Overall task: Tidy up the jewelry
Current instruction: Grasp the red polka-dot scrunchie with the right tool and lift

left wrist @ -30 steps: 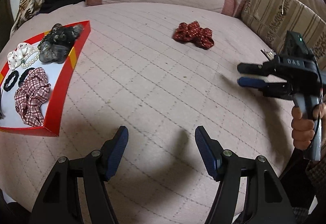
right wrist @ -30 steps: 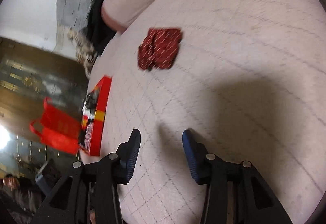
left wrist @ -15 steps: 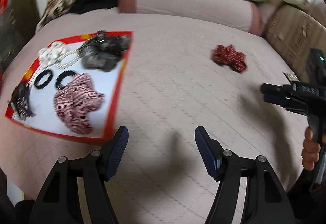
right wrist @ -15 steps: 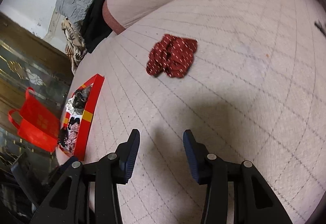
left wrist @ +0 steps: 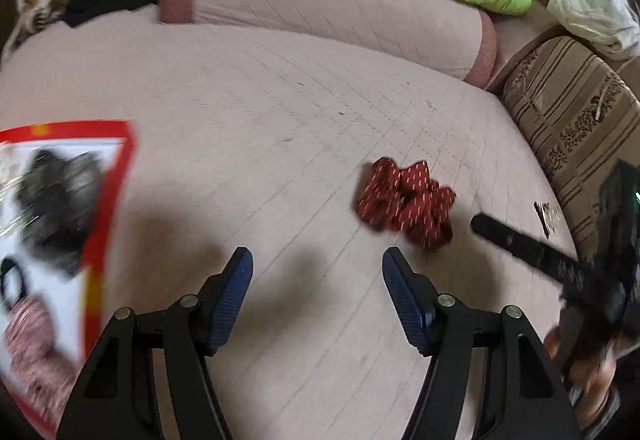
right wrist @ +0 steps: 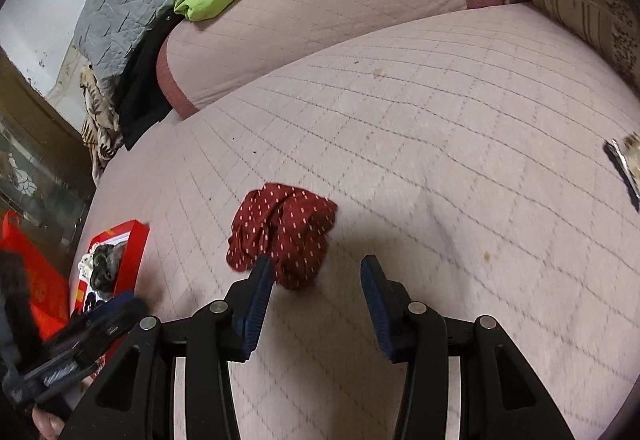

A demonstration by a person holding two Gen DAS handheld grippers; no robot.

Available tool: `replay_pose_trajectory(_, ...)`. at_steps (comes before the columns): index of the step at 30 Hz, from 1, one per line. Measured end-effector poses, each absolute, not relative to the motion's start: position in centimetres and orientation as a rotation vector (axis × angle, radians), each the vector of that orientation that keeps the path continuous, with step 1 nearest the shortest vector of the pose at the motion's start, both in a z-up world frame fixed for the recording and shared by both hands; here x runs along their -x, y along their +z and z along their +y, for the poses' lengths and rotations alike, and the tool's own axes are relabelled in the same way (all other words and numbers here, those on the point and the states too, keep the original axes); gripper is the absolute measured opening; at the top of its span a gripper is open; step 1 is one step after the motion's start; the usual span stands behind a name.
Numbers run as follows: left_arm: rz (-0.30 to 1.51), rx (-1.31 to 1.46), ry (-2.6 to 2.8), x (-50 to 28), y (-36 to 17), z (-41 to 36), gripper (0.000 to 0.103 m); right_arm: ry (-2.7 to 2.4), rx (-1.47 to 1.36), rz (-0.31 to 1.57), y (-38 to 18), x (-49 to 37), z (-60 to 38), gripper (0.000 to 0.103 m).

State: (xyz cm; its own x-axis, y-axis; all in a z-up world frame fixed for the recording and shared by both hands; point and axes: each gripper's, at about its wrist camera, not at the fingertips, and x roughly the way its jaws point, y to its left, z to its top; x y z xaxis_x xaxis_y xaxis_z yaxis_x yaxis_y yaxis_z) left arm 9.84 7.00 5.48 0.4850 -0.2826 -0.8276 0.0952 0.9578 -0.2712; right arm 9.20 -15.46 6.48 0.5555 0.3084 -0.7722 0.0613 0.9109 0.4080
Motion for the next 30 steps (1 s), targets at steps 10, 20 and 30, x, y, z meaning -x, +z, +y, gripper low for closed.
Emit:
replay_pose_trajectory(10, 1.105, 0.238, -0.249, -15.3, 2.0, 4.1, 0.048, 0.140, -0.408, 1.007, 4.5, -11.7, -14.3, 0.050)
replay_pose_trajectory(20, 1.105, 0.223, -0.321, -15.8, 1.7, 1.9, 0.024, 0.123, -0.452, 1.013, 3.5, -12.3, -14.4, 0.023)
replay_pose_trajectory(30, 1.115, 0.225, -0.329, -13.9, 2.9, 1.9, 0.002, 0.153, -0.463, 0.995, 4.9, -10.7, -14.2, 0.010)
